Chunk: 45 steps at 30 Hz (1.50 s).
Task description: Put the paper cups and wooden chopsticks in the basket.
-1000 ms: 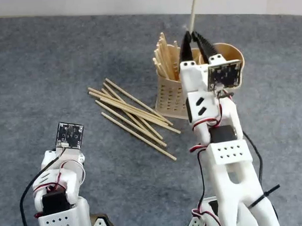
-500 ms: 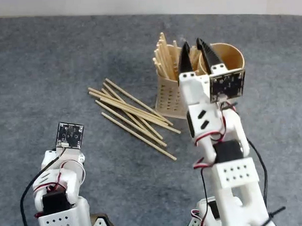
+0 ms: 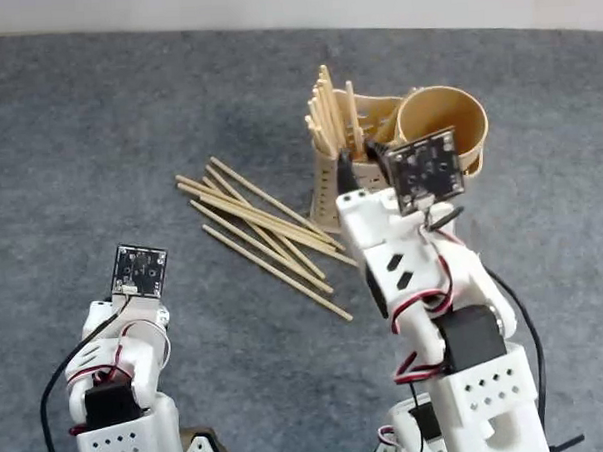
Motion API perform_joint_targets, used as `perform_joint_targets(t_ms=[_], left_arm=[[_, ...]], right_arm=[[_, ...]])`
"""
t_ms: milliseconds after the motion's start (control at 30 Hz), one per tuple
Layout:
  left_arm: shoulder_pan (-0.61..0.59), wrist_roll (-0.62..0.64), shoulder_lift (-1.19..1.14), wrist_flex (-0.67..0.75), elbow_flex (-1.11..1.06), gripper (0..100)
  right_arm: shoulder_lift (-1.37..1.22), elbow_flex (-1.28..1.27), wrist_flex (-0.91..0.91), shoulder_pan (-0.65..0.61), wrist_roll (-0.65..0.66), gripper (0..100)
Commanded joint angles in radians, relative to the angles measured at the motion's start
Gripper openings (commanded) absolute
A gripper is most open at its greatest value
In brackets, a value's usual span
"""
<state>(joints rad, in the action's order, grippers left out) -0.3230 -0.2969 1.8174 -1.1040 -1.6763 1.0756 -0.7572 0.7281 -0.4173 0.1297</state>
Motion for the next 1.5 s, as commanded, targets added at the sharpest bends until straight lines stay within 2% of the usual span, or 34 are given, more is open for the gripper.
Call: perform_joint_targets(t_ms=[0,167,400,867,1000,1200,1467], left_arm=[[-0.004,-0.008,0.007,0.005,-0.019,9],[-0.004,-0.008,0.012,0.000,-0.019,9],[-0.004,-0.008,0.012,0.000,-0.019,9],[-0.008,-0.005,0.012,0.000,-0.019,9],[-0.008,-0.005,0.012,0.000,-0.019,9],[-0.010,-0.005,0.012,0.000,-0.019,9],[-0.010,-0.005,0.012,0.000,-0.019,9]], right_arm=[[0.025,0.064,0.067,-0.065,-0.003,10.1],[-0.058,0.065,0.104,-0.162,-0.003,10.1],[-0.354,0.105,0.104,-0.268,-0.003,10.1],[-0.843,0.278,0.104,-0.289,-0.002,10.3],[-0.926,0.317,0.104,-0.289,0.012,10.4],[-1.026,0.334,0.097,-0.323,0.133,10.4],[-1.118,0.334,0.004,-0.314,0.144,10.4]])
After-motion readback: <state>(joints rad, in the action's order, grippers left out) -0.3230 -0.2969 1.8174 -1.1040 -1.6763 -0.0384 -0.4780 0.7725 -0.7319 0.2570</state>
